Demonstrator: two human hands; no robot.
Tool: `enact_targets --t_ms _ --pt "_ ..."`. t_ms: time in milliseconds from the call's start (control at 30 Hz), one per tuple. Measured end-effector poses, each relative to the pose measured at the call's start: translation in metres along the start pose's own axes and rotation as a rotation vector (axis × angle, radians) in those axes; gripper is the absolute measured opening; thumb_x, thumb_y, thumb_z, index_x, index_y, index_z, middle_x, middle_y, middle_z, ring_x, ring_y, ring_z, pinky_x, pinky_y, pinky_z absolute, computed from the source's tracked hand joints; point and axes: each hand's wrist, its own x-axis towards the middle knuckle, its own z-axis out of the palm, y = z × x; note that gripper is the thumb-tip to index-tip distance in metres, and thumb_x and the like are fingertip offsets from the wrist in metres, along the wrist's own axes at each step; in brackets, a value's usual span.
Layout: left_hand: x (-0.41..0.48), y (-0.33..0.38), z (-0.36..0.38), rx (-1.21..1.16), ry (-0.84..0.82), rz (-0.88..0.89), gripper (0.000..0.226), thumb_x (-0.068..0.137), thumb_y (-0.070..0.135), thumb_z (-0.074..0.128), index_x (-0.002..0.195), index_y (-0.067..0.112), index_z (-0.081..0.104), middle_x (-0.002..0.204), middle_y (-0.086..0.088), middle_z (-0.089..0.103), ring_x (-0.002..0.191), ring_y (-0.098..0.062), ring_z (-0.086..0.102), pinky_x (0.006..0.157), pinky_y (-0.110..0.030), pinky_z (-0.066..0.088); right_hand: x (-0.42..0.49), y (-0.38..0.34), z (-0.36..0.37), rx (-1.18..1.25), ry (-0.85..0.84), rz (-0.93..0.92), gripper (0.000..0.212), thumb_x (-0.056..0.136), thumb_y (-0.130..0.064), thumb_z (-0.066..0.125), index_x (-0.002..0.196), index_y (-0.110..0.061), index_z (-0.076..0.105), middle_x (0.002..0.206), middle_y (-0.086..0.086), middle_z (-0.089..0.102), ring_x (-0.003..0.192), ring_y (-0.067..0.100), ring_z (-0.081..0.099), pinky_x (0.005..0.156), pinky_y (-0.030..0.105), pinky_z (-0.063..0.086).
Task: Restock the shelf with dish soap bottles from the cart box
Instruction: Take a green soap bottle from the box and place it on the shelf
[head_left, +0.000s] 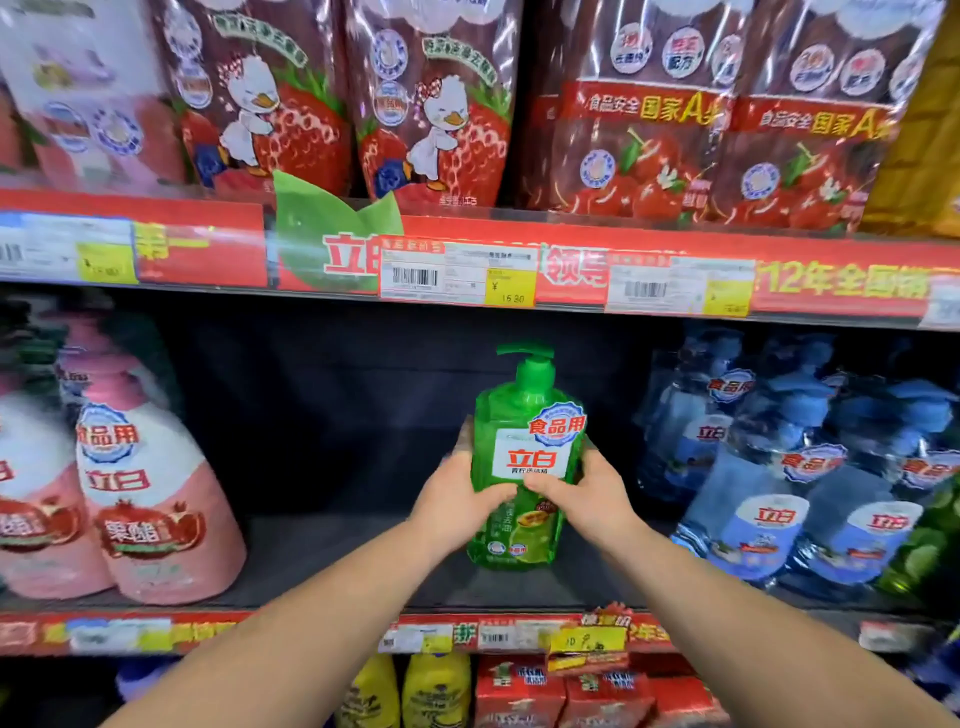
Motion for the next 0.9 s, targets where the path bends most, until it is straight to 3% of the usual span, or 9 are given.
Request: enact_targets --t_ms 100,200,333,467,567,633,733,900 --pt "0.005 -0.017 -0.002 0.182 -0.052 -0.069 0.084 0.08 0.036 0.066 0.148 0.022 0.017 0.134 -0.008 0.05 0.126 -0.024 0.045 0.101 -0.036 0.041 0.019 0.005 0.004 -0.002 0.018 -0.025 0.045 0.07 -0.008 0.08 0.102 -0.024 0.053 0.088 -0.012 0.062 0.076 -0.01 0.055 0.062 -0.002 0.042" --pt "-0.008 -0.048 -0.002 0.528 -0.18 -0.182 0.077 0.084 0.054 0.055 0.146 0.02 0.024 0.146 -0.012 0.035 0.134 -0.028 0.035 0.108 -0.035 0.033 0.038 0.009 0.009 0.017 0.011 0.017 0.053 0.071 -0.012 0.08 0.113 -0.028 0.051 0.095 -0.01 0.063 0.08 -0.003 0.058 0.063 -0.003 0.04" --pt "-0.025 -0.087 0.0 0.908 -0.333 -0.108 0.071 0.086 0.064 0.038 0.144 0.024 0.028 0.154 -0.004 0.02 0.143 -0.028 0.014 0.116 -0.043 0.012 0.065 0.017 0.015 -0.034 -0.026 0.084 0.078 0.073 -0.025 0.079 0.14 -0.025 0.04 0.126 0.001 0.059 0.115 0.018 0.055 0.101 0.03 0.043" --pt "-0.026 -0.102 0.004 0.922 -0.307 -0.069 0.071 0.087 0.066 0.031 0.144 0.024 0.026 0.155 -0.002 0.017 0.143 -0.027 0.01 0.116 -0.043 0.009 0.09 0.02 0.022 0.013 -0.04 0.058 0.069 0.074 -0.018 0.078 0.134 -0.023 0.044 0.118 0.001 0.065 0.111 0.02 0.06 0.102 0.041 0.045" --pt "-0.025 -0.107 0.004 0.924 -0.283 -0.059 0.07 0.085 0.068 0.031 0.142 0.026 0.028 0.153 0.0 0.02 0.141 -0.026 0.013 0.115 -0.043 0.012 0.109 0.021 0.029 0.041 -0.035 0.022 0.056 0.075 -0.015 0.077 0.119 -0.032 0.047 0.108 -0.002 0.067 0.1 0.016 0.063 0.094 0.033 0.048" --pt "-0.025 -0.109 0.004 0.927 -0.276 -0.056 0.07 0.084 0.069 0.031 0.141 0.026 0.029 0.152 0.0 0.021 0.14 -0.026 0.013 0.113 -0.042 0.012 0.122 0.023 0.034 0.023 -0.023 0.022 0.058 0.076 -0.017 0.077 0.125 -0.027 0.047 0.115 0.002 0.066 0.099 0.016 0.062 0.093 0.032 0.047" --pt "-0.026 -0.107 0.003 0.913 -0.271 -0.059 0.07 0.084 0.069 0.032 0.14 0.027 0.029 0.151 0.001 0.021 0.139 -0.025 0.013 0.112 -0.042 0.012 0.142 0.026 0.038 -0.034 -0.027 0.047 0.065 0.078 -0.021 0.075 0.134 -0.019 0.044 0.124 0.007 0.062 0.112 0.024 0.059 0.101 0.042 0.045" --pt "-0.026 -0.102 0.001 0.885 -0.295 -0.081 0.069 0.085 0.067 0.034 0.141 0.028 0.028 0.152 0.002 0.018 0.141 -0.025 0.009 0.114 -0.042 0.009 0.162 0.027 0.039 -0.091 -0.03 0.07 0.066 0.079 -0.026 0.074 0.136 -0.018 0.041 0.128 0.008 0.059 0.118 0.027 0.056 0.103 0.044 0.043"
